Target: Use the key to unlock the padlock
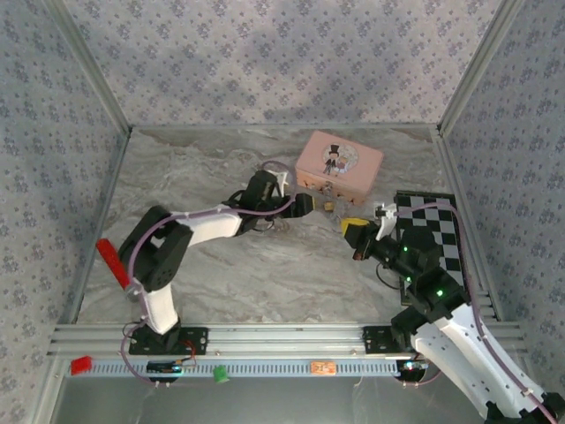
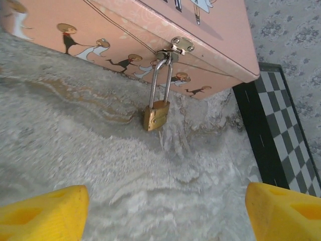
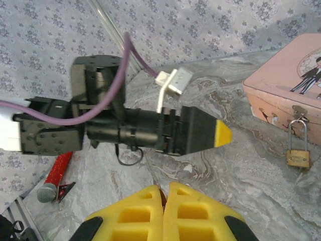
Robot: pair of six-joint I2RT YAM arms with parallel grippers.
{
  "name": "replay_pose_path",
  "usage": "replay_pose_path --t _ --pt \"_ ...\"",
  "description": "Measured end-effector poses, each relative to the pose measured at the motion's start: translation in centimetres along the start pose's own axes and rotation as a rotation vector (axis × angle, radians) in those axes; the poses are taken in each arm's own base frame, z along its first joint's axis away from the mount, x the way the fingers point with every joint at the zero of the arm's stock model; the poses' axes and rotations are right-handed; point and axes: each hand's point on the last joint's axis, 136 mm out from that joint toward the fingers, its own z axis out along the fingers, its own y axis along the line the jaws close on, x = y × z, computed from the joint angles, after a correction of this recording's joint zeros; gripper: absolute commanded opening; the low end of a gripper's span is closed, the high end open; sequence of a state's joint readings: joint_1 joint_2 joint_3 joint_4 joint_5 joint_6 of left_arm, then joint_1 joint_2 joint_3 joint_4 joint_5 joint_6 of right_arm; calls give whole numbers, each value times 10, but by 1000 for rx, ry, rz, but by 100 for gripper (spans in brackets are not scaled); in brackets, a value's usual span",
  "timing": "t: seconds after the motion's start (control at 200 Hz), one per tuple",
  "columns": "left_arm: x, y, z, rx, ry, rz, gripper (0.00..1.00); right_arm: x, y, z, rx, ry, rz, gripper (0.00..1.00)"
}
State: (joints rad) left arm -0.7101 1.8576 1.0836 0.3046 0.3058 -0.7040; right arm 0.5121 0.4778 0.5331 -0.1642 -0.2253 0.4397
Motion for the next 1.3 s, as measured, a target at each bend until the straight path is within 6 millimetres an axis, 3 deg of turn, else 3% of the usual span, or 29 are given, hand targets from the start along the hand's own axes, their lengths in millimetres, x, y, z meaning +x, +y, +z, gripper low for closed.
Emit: replay_pose_path --t 0.375,0.615,0.994,1.304 --pt "1 15 73 -38 0 25 68 8 -7 -14 24 -7 6 0" --pt "-1 6 104 -50 1 57 59 14 -12 -21 35 -11 22 0" --pt "0 2 125 -78 9 64 45 18 -16 -22 39 -4 35 0" --pt "-3 6 129 -114 13 37 37 17 -16 -24 36 -6 38 0"
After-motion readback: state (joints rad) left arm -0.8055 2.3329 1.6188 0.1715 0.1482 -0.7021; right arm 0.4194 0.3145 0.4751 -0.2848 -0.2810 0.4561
